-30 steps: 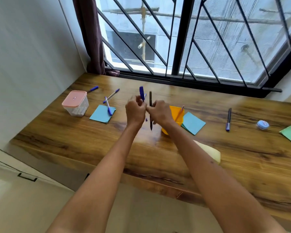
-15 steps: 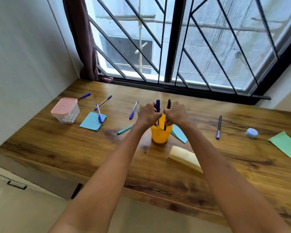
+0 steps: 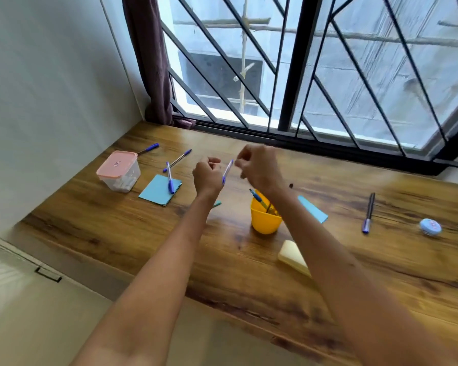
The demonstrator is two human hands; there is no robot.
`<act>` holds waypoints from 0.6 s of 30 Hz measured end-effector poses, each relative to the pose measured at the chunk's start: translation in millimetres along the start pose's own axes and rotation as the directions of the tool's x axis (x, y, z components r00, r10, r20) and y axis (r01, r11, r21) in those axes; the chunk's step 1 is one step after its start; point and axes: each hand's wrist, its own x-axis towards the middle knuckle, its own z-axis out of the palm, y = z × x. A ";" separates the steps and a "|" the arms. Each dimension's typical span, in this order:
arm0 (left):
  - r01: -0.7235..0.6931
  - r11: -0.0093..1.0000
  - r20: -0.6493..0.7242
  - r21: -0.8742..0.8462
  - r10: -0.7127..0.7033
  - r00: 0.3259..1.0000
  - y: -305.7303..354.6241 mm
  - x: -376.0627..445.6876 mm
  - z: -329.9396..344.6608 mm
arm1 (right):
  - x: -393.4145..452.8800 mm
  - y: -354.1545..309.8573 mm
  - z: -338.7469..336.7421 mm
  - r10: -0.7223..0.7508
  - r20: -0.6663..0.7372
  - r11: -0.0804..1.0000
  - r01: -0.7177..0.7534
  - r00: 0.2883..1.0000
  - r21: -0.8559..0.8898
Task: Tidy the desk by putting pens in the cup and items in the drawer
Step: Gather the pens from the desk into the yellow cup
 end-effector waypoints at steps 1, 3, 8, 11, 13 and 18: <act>0.015 1.000 -0.002 0.004 -0.015 1.000 -7.7 5.8 -3.3 | -1.5 -0.2 16.4 -0.006 0.090 1.000 0.007 0.996 -0.011; 0.038 0.999 0.002 0.023 -0.038 0.999 -22.9 16.7 -6.5 | -5.9 7.5 50.0 0.006 0.266 0.989 0.034 0.964 -0.145; 0.027 0.988 0.083 0.151 -0.039 0.996 -52.3 46.1 3.0 | -14.2 42.5 114.0 -0.010 0.420 0.925 0.167 0.907 -0.340; 0.037 0.971 0.146 0.235 -0.073 0.986 -65.5 62.2 16.6 | -11.5 61.9 133.9 -0.043 0.419 0.912 0.207 0.907 -0.355; 0.020 0.947 0.177 0.320 -0.081 0.981 -72.2 69.3 26.1 | -7.2 66.4 137.7 -0.044 0.433 0.907 0.218 0.900 -0.361; -0.027 0.884 0.220 0.467 -0.086 0.972 -73.0 83.1 40.7 | 8.4 64.3 129.1 -0.002 0.432 0.876 0.210 0.902 -0.434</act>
